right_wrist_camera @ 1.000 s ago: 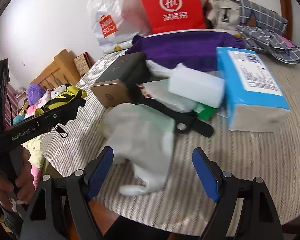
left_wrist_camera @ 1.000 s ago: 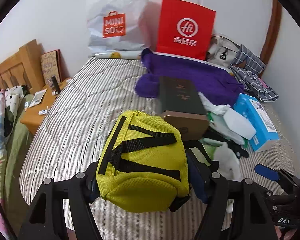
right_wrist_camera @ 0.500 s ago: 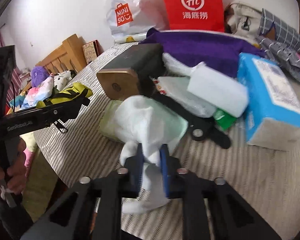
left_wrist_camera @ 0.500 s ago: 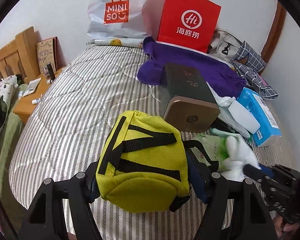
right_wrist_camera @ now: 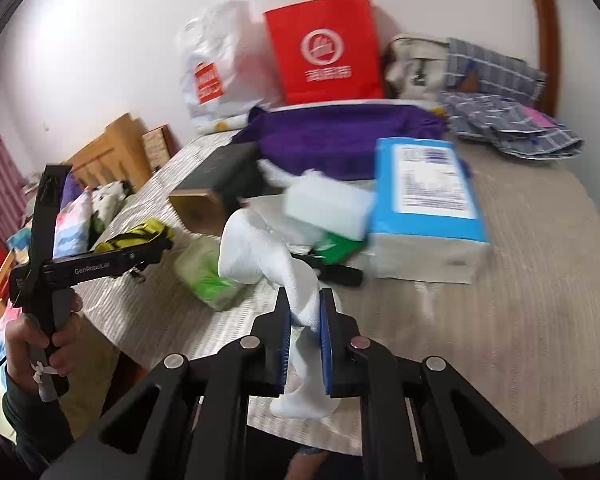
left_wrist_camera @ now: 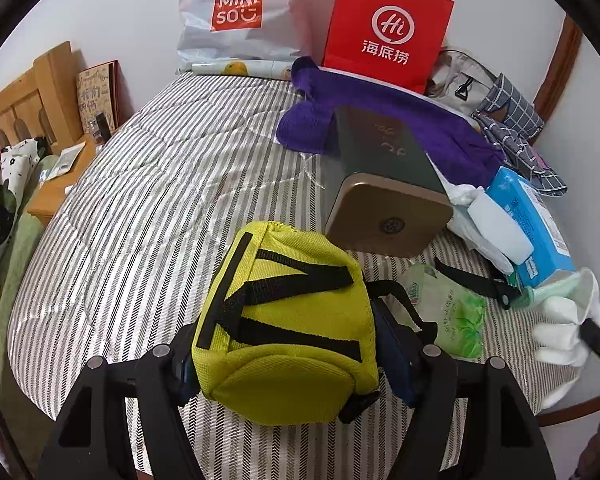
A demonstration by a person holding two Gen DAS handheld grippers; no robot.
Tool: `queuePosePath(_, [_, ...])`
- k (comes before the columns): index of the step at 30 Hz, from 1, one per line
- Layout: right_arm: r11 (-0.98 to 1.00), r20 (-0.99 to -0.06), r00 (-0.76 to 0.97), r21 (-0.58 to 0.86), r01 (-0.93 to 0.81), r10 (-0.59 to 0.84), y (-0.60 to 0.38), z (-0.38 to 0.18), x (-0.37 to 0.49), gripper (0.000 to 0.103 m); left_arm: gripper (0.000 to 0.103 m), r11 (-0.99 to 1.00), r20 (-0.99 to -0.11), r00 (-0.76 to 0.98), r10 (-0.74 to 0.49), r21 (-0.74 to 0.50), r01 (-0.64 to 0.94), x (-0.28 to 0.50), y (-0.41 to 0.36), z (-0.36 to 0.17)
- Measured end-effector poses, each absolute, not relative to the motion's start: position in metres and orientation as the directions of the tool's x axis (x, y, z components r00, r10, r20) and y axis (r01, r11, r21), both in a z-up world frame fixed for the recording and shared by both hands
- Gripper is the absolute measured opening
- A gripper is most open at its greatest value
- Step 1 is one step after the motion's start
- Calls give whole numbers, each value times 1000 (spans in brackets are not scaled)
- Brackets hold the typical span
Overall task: Organize soft objects
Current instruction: 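Carry the yellow pouch and white glove toward the purple towel with both grippers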
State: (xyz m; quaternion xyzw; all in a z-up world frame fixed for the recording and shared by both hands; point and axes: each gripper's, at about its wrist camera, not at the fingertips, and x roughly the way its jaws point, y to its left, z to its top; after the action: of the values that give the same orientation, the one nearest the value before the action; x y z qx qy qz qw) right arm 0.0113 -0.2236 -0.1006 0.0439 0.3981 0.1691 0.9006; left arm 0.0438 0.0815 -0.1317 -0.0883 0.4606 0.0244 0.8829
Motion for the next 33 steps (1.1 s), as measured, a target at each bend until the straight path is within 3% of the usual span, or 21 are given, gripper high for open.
queuePosePath(11, [975,-762,608,187,-120,221,-281,-134,22,17,70,984,-834,550,-40,-127,-121,50,71,-142])
queuePosePath(14, [972,-764,602,199,-124,233,-280,-147,30,32,70,985,-839,543,-37,-123,-122,53,70,-145])
queuePosePath(16, [972,-769,596,204,-116,232,-279,-153,38,49,70,985,-842,537,-45,-128,-118,55,71,-148])
queuePosePath(17, [971,-769,594,209,-117,237,-278,-154,41,50,71,985,-844,534,-52,-133,-114,57,71,-149])
queuePosePath(22, [960,-764,582,247,-134,278,-273,-160,55,48,74,985,-845,533,-45,-125,-115,62,71,-153])
queuePosePath(23, [960,-766,580,245,-139,279,-271,-161,57,44,74,986,-845,533,-44,-124,-115,63,71,-153])
queuePosePath(25, [959,-777,563,242,-149,283,-268,-164,59,22,72,986,-846,531,-47,-124,-111,63,72,-152])
queuePosePath(33, [967,-766,592,176,-185,253,-260,-142,40,19,69,988,-832,553,-39,-115,-102,58,79,-135])
